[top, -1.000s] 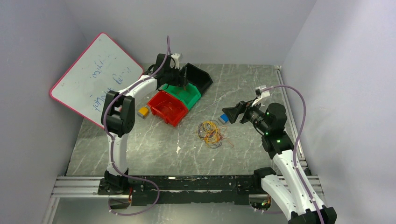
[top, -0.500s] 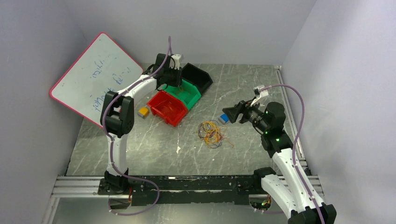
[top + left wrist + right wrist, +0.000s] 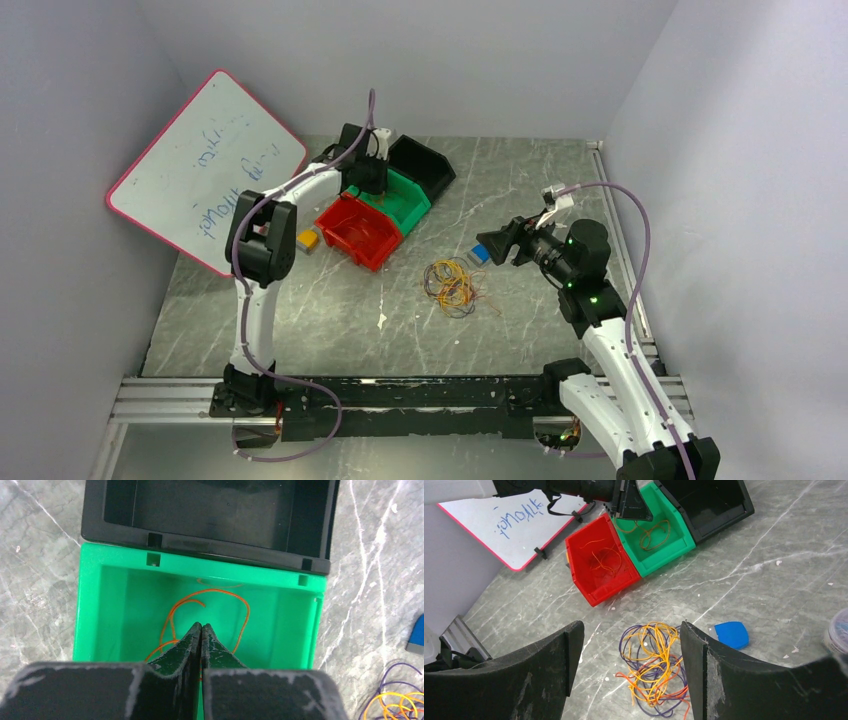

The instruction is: Untangle the cables

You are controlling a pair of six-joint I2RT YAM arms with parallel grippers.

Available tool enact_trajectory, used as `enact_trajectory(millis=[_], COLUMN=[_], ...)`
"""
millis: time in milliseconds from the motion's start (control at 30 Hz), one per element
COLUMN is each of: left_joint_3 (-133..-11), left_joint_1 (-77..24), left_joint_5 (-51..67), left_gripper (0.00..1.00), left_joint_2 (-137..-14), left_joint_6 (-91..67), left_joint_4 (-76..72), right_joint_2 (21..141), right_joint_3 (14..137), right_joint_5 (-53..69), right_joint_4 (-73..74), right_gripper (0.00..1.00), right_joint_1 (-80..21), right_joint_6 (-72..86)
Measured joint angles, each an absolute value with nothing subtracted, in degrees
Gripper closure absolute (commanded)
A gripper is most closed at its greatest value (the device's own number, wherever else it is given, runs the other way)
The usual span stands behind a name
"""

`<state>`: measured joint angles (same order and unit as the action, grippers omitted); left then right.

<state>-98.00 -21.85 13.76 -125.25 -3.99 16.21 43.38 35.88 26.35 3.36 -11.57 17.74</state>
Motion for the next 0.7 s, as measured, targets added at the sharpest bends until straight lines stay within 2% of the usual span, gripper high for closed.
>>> enact_trajectory(millis=[167,267,500,700], left_joint_3=[-99.85,-100.49,-102.72,-102.63], left_joint_1=[-21.96,-22.06,-22.22,-22.22], left_joint_5=[13.76,13.78,13.61,13.1], left_gripper=[0.93,0.86,0.51,0.35], left_joint_2=[-127.63,-127.76,-125.78,-119.31], left_joint_6=[-3.68,-3.66,-3.33,-2.46], left_joint_4=[16.62,17.21,17.98,18.9], right_joint_2=[43.35,43.29,43.24,43.33], right_joint_3=[35.86,35.86,35.86,35.83], right_joint_5=[26.33,26.3,26.35,26.35], right_joint_4=[3.38,3.4,3.38,3.36], right_gripper=[0.26,0.26,0.24,0.23], right_joint_1=[-11.57,-11.57,-11.57,-11.57], right_joint_6=[17.74,17.74,17.74,17.74])
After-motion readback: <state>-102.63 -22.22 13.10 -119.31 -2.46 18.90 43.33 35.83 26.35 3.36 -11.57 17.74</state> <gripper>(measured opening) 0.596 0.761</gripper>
